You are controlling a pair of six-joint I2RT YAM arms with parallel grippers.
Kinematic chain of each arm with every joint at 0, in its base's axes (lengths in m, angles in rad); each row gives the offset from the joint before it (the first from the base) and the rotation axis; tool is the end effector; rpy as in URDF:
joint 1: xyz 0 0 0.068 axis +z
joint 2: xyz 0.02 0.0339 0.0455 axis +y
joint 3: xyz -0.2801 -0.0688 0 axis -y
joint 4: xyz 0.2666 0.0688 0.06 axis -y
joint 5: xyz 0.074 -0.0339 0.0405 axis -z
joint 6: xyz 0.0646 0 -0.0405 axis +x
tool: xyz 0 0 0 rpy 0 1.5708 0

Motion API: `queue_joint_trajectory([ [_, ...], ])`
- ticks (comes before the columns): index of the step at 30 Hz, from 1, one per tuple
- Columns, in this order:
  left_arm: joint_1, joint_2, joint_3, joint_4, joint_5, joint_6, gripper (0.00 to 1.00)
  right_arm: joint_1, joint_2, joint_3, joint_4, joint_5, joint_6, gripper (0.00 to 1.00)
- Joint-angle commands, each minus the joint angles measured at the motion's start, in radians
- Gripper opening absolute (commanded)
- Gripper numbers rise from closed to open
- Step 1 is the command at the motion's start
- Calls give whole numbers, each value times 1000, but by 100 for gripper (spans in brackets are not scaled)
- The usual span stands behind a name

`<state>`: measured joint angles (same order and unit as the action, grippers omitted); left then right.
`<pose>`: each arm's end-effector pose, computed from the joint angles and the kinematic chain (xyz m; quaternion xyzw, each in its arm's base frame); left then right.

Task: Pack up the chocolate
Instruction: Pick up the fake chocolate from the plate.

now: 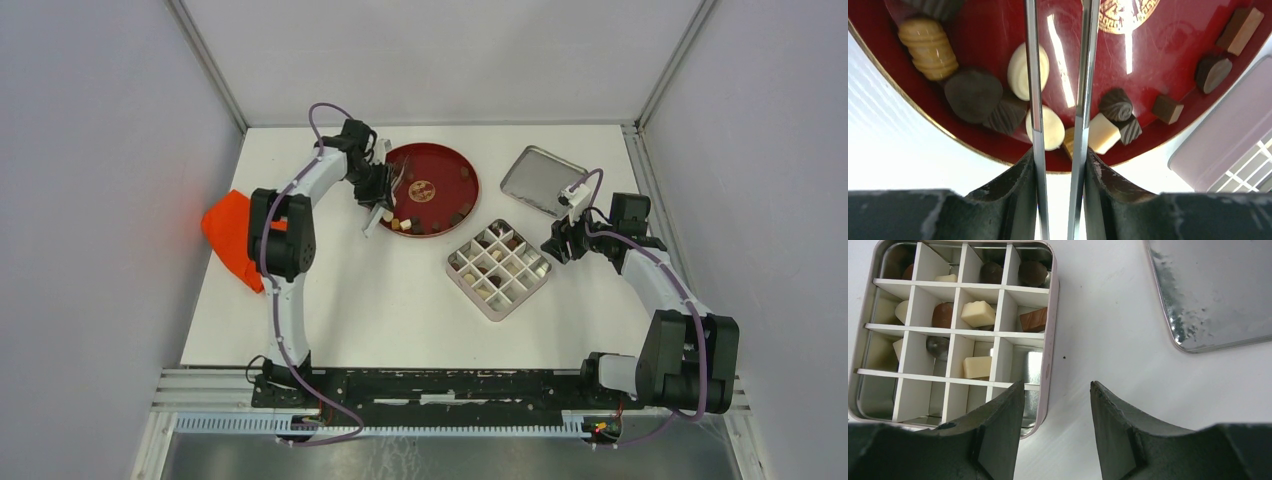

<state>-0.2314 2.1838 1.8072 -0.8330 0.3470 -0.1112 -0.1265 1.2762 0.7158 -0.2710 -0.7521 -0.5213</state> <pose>0.4804 -0.1358 0.1743 0.0892 0.9654 -0.1975 0.1454 0.2814 0.0087 0.2011 -0.3002 0.8244 0.2177 0.4276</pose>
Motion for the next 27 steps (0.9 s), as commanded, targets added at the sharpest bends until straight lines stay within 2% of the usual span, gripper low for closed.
queue_joint_trajectory([
  [1,-3,-149,-71,51,42,-3,39,-4,-9,36,8,-29,-9,57],
  [13,-41,-254,-173,81,-13,-47,39,-3,-15,36,8,-38,-10,57],
  [16,-61,-272,-184,80,-100,-42,40,-4,-15,36,6,-41,-12,57],
  [21,-126,-335,-180,96,-322,-98,40,-4,-16,37,6,-41,-13,57],
  [27,-156,-367,-247,139,-339,-230,38,-4,-21,37,4,-45,-15,57],
])
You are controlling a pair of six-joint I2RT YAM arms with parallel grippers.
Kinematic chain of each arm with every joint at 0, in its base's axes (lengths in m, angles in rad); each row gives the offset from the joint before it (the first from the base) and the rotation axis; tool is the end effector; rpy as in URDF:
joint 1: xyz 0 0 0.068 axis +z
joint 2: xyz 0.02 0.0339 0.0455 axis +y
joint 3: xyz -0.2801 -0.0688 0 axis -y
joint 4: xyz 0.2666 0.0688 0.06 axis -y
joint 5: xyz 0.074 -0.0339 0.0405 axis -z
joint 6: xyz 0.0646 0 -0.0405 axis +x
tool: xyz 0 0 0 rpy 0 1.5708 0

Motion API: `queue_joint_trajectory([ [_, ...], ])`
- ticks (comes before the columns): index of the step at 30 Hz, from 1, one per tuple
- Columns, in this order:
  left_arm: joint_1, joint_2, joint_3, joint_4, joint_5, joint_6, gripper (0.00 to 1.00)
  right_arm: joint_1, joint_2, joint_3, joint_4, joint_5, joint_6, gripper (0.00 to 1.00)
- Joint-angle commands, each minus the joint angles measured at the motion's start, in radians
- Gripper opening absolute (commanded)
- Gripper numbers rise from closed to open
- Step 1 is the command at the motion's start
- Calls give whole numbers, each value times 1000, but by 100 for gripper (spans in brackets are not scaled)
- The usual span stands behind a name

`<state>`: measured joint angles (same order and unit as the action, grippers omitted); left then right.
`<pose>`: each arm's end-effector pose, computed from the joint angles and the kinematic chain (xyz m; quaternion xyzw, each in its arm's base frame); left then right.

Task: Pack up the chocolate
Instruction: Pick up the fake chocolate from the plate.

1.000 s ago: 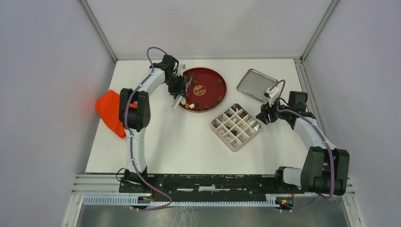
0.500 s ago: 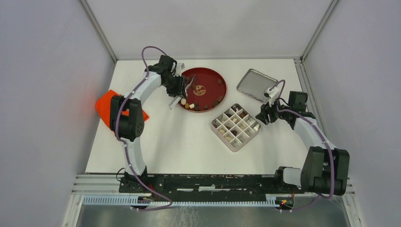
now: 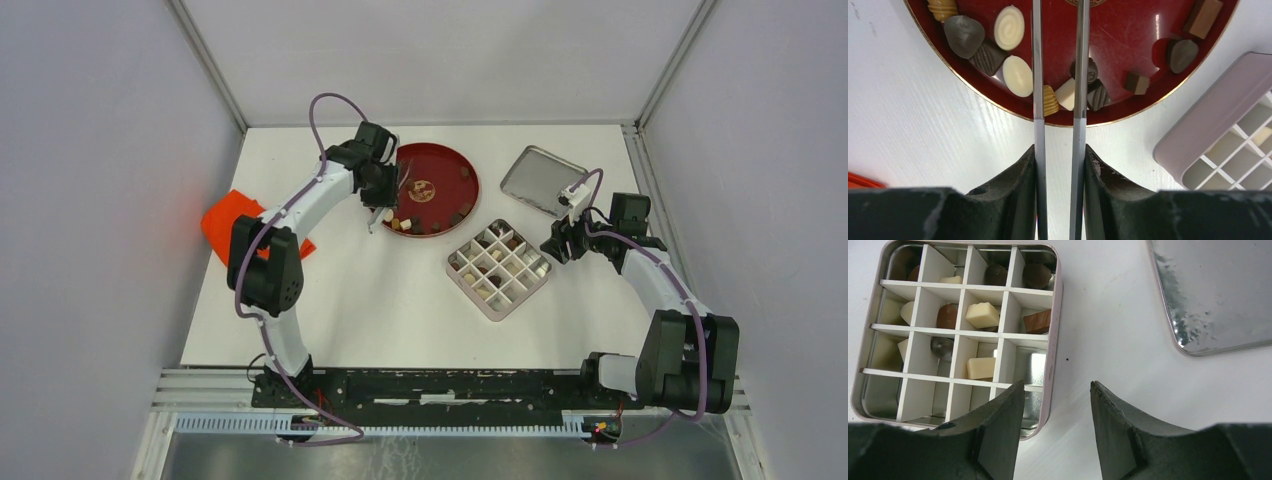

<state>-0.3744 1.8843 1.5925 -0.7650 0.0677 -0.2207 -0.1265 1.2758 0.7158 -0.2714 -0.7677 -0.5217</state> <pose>0.4145 -0.1676 0.2402 0.0828 0.9631 -0.1058 0.2333 0.2809 0.0095 0.2017 -0.3024 0.8212 0.2243 0.4288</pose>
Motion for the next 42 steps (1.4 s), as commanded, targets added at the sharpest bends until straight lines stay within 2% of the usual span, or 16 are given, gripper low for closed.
queue_joint_trajectory([
  [1,-16,-70,-40,77,-59,-137,38,-3,-22,37,5,-30,-15,57],
  [10,-38,-67,-47,94,-65,-241,39,-4,-31,40,-4,-35,-23,58],
  [24,-51,-31,-57,102,-42,-219,43,-4,-39,43,-10,-39,-33,58],
  [42,-66,36,-27,65,-134,-192,43,-4,-41,47,-22,-44,-49,58],
])
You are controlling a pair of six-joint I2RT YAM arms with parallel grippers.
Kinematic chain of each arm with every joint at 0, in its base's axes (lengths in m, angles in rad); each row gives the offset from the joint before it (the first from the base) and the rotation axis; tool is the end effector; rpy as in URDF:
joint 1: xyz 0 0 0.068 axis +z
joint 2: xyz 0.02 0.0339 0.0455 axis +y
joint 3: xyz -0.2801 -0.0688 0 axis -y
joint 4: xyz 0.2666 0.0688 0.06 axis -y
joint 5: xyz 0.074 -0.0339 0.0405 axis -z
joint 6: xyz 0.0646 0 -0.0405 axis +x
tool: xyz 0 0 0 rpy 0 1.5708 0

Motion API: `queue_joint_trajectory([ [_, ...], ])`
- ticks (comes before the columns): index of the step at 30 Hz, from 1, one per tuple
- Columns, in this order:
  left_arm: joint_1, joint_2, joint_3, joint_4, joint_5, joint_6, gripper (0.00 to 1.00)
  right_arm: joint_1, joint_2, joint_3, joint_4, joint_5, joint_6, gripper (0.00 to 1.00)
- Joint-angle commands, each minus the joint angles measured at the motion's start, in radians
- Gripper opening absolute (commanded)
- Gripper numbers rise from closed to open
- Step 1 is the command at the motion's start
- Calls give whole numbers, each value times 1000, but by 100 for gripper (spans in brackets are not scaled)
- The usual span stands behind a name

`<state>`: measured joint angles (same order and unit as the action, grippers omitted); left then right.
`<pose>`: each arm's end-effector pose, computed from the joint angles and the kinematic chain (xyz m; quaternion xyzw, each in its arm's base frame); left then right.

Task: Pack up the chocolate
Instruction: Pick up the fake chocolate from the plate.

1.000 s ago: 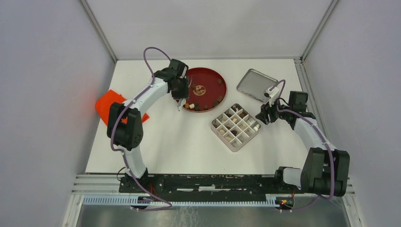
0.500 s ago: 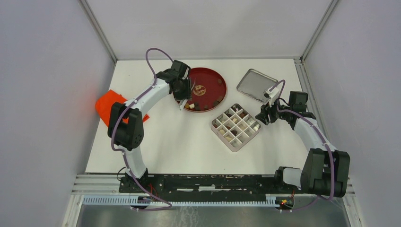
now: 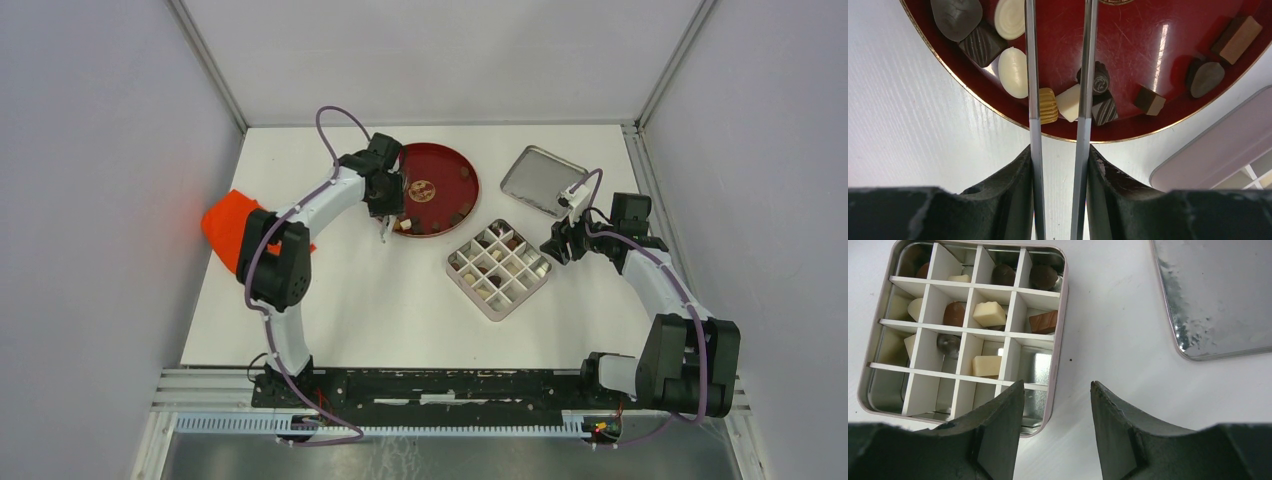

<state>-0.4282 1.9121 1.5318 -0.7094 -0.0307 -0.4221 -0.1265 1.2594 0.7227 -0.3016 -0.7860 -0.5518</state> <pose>0.4081 -0.1841 0.2114 -0.0007 0.9711 -0.0847 0.2231 0.2776 0.0108 0.2064 -0.3161 0.8141 0.2271 0.4309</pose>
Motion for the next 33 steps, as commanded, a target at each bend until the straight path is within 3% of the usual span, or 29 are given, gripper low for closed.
queue_joint_trajectory([
  [1,-16,11,35,9,-31,9,43,-4,-24,40,9,-25,-18,58],
  [16,-29,0,33,11,21,-14,43,-5,-24,43,4,-32,-23,58],
  [22,-27,58,89,-48,-44,11,44,-5,-25,43,0,-35,-26,58],
  [33,-28,90,121,-56,-34,21,43,-5,-28,44,-3,-38,-29,58],
])
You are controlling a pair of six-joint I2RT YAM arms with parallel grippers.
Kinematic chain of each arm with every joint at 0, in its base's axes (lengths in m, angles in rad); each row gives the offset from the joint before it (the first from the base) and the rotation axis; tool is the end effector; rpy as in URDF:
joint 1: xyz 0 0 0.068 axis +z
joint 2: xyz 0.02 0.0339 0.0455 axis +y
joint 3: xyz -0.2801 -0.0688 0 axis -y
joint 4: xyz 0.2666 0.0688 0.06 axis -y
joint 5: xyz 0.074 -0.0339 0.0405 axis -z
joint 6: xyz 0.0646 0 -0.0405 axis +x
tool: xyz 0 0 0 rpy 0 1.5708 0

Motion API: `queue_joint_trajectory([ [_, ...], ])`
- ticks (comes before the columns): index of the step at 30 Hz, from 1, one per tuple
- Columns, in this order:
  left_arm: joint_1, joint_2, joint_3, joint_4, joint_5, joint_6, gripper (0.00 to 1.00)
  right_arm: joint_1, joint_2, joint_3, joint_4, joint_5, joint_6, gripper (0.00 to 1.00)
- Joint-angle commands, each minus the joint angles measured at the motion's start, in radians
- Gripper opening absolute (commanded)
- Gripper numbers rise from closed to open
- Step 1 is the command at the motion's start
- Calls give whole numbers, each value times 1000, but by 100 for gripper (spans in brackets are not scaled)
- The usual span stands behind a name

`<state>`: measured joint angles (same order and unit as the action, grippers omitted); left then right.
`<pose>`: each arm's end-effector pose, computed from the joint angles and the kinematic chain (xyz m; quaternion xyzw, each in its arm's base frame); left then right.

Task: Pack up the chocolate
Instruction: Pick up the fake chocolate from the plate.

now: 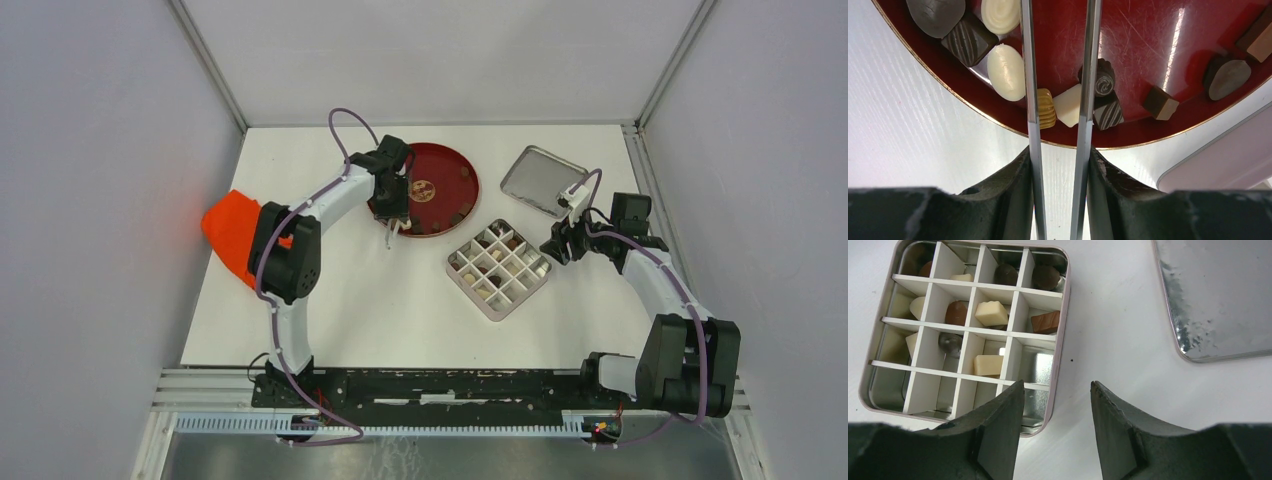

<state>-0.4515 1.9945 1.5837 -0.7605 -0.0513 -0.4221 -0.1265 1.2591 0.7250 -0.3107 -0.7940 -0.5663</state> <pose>0.4130 -0.1966 0.1898 0.0093 0.9798 -0.0611 0.1904 0.2769 0.0112 0.2068 -0.3220 0.8114 0.2288 0.4307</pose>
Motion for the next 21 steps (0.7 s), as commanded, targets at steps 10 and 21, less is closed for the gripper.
queue_joint_trajectory([
  [10,-4,4,62,-10,23,52,17,-5,-29,39,7,-27,-14,58],
  [21,-4,-153,-66,73,92,142,2,-5,-20,36,10,-33,-14,58],
])
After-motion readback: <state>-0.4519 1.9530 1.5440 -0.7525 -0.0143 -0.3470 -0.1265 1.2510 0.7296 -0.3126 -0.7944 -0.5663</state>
